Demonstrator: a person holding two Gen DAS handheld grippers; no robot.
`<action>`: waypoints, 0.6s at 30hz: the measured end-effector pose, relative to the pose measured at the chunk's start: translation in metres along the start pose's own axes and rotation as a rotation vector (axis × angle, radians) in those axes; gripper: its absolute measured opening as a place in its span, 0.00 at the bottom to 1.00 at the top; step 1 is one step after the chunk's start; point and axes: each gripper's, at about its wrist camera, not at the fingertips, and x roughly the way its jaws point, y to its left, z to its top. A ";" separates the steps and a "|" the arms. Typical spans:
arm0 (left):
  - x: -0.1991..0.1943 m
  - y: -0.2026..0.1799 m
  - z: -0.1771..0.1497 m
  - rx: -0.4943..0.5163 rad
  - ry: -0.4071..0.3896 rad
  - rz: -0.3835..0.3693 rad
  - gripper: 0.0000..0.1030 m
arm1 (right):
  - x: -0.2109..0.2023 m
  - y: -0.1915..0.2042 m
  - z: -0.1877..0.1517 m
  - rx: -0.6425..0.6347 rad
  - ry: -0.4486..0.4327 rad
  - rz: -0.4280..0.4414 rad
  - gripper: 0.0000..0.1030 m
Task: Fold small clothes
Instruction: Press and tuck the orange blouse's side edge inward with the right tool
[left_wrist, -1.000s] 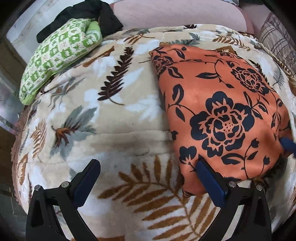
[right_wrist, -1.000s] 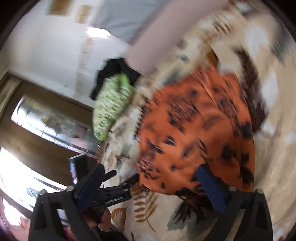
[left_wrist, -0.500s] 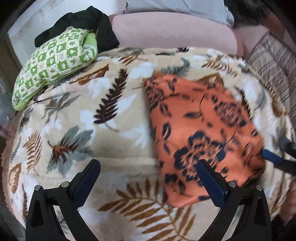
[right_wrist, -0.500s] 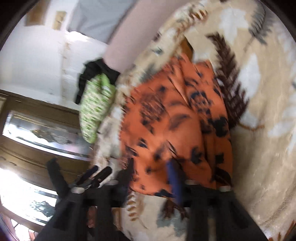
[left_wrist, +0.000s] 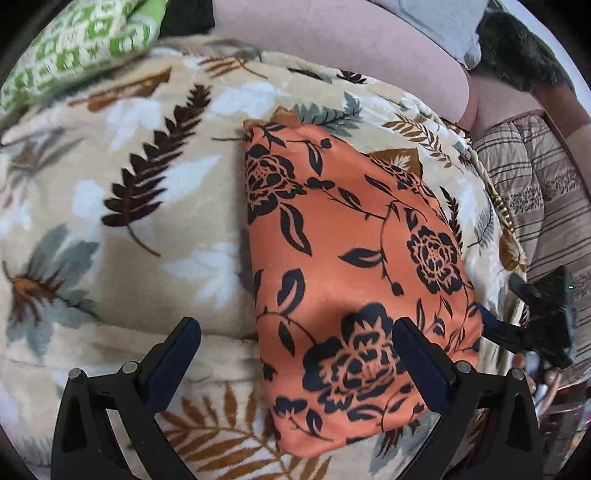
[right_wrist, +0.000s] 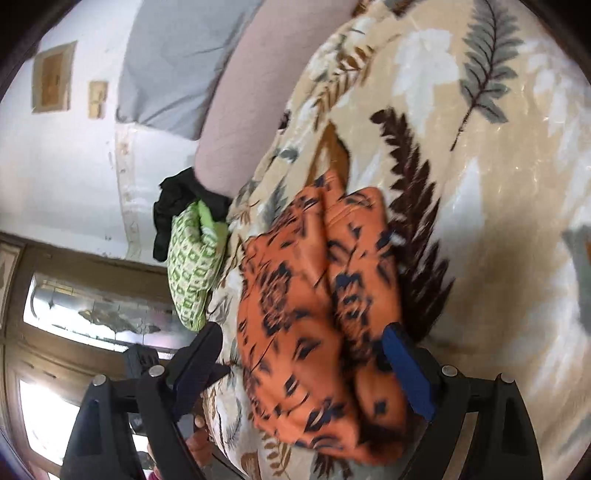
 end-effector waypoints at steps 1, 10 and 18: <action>0.003 0.003 0.001 -0.011 0.001 -0.007 1.00 | 0.005 -0.004 0.006 0.008 0.002 -0.023 0.88; 0.036 0.015 0.015 -0.038 0.026 -0.171 1.00 | 0.029 -0.015 0.027 -0.031 0.024 -0.087 0.88; 0.052 0.001 0.022 0.011 0.028 -0.267 1.00 | 0.068 0.008 0.025 -0.155 0.108 -0.100 0.88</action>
